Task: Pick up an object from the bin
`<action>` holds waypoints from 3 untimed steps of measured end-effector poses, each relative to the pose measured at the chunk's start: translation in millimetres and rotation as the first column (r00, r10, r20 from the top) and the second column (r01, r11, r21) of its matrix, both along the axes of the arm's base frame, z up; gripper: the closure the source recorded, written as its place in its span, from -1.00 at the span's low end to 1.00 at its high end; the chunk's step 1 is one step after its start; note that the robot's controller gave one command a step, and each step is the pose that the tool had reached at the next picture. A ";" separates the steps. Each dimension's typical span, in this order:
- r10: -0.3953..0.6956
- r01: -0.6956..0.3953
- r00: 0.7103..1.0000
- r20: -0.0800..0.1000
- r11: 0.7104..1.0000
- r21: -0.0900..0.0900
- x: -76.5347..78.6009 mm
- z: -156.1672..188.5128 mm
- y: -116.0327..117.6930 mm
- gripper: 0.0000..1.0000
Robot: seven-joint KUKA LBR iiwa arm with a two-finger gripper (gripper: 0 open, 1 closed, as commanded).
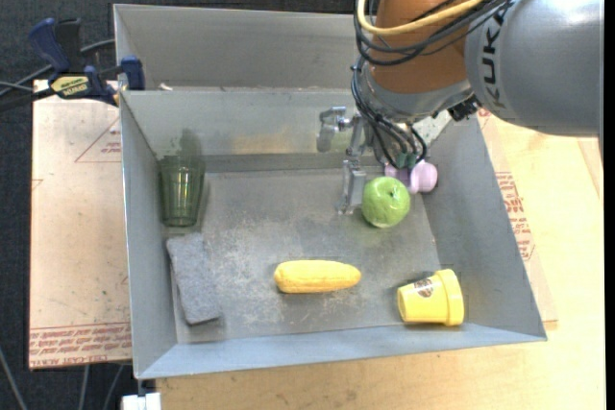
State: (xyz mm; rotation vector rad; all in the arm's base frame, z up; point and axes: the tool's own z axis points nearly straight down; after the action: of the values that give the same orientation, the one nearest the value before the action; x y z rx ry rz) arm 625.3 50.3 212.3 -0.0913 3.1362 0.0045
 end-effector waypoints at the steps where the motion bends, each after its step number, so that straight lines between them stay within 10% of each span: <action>1: 0.042 -0.042 0.999 0.002 0.999 -0.004 -12.2 -57.7 -17.9 -1.00; 3: 0.067 -0.067 0.998 0.002 0.998 -0.005 -54.6 -126.7 -69.3 -1.00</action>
Offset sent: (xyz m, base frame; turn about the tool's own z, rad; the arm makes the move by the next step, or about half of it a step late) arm -0.0384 -0.0670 -0.1137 -0.1173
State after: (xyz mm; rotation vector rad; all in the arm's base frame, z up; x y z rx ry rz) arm 570.7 -19.0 85.6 -0.1970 3.1290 -0.0024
